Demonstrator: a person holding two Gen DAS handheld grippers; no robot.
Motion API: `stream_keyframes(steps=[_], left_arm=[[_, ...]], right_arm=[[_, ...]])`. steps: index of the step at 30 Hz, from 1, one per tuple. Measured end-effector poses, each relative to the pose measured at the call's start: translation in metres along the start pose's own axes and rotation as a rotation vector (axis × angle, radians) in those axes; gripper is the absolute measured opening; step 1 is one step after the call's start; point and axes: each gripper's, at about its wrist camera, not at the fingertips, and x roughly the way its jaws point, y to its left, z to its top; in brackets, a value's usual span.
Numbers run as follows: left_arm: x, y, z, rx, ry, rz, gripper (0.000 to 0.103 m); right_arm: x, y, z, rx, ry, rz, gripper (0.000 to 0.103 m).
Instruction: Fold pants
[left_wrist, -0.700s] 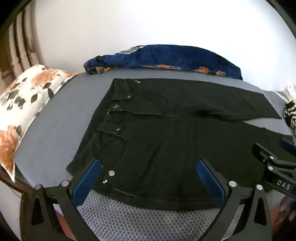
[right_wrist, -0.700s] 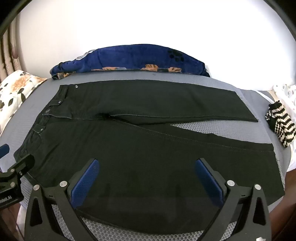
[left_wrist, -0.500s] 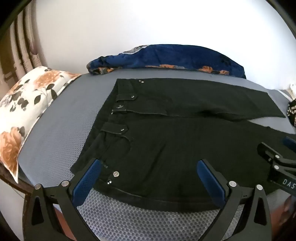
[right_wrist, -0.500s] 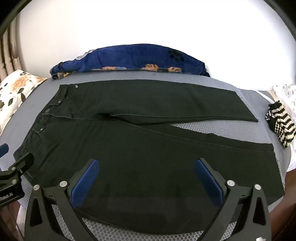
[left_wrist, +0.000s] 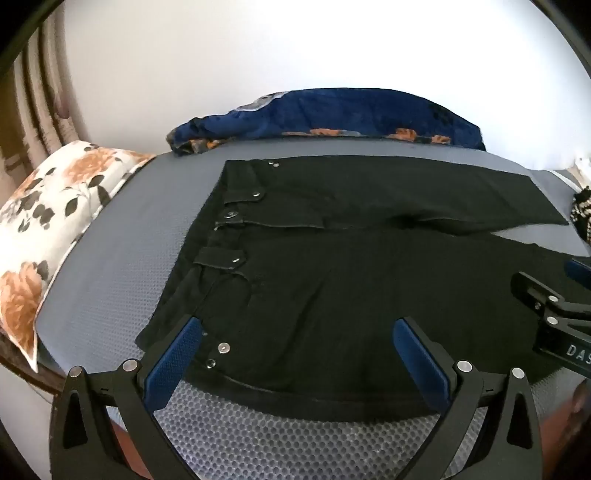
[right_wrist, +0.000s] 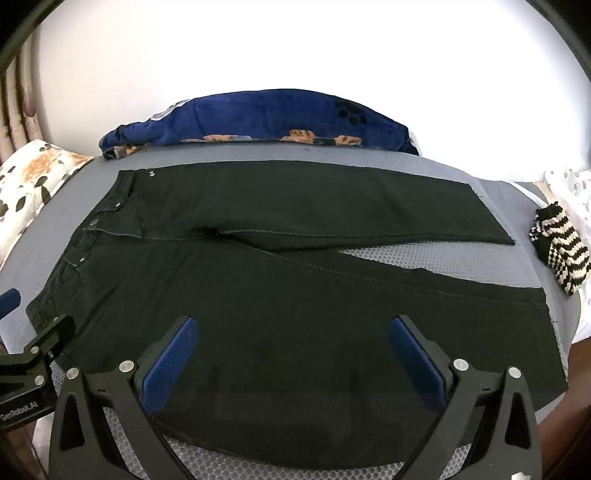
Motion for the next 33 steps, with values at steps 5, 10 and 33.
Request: stream_keyframes(steps=[5, 10, 33], left_arm=[[-0.001, 0.005, -0.002, -0.037, -0.012, 0.016, 0.103], [-0.002, 0.011, -0.003, -0.065, -0.026, 0.021, 0.103], [0.000, 0.009, -0.006, -0.062, 0.003, -0.009, 0.103]], right_arm=[[-0.001, -0.002, 0.003, 0.000, -0.005, 0.003, 0.102], [-0.005, 0.000, 0.002, -0.008, -0.015, 0.002, 0.102], [-0.004, 0.003, 0.000, -0.008, -0.002, 0.004, 0.102]])
